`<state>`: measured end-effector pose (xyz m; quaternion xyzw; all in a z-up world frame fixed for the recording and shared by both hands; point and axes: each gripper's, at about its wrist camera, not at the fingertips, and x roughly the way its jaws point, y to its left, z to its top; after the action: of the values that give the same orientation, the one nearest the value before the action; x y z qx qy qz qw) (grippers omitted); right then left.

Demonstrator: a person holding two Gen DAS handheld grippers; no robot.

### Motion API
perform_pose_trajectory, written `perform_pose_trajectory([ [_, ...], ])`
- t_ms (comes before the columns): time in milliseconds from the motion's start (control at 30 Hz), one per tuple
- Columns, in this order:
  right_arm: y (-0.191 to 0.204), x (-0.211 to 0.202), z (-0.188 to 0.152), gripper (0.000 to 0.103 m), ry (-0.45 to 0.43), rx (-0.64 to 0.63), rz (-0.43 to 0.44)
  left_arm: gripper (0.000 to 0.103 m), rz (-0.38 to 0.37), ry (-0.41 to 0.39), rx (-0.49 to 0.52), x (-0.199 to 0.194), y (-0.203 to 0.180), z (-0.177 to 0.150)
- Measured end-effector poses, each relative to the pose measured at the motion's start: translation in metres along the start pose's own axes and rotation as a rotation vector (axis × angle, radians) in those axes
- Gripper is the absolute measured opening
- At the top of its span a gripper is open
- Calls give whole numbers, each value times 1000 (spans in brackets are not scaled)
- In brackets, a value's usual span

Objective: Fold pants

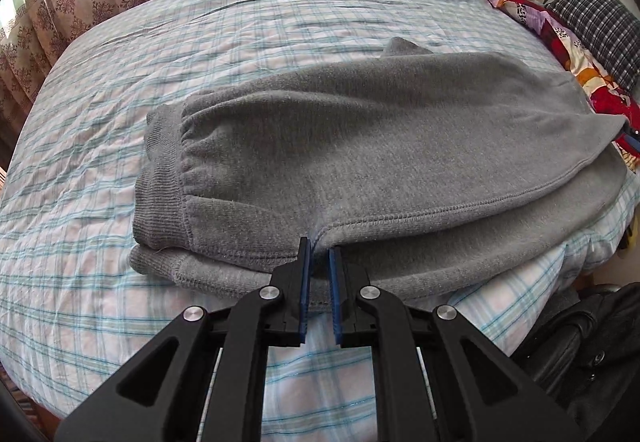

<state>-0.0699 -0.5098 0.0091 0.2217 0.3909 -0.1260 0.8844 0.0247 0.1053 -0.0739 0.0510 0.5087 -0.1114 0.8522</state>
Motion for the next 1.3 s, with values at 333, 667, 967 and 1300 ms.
perform_pose_trajectory([
  [333, -16, -31, -26, 45, 28, 200, 152, 9, 7, 0, 13, 2, -3, 0],
  [667, 6, 10, -16, 46, 144, 371, 320, 9, 3, -25, 10, -3, -5, 0],
  [967, 20, 37, 9, 10, 170, 322, 106, 9, -14, -32, 1, -6, -1, 1],
  [1300, 25, -29, -10, 8, 18, 21, -24, 9, -33, -38, 14, -14, 5, -8],
])
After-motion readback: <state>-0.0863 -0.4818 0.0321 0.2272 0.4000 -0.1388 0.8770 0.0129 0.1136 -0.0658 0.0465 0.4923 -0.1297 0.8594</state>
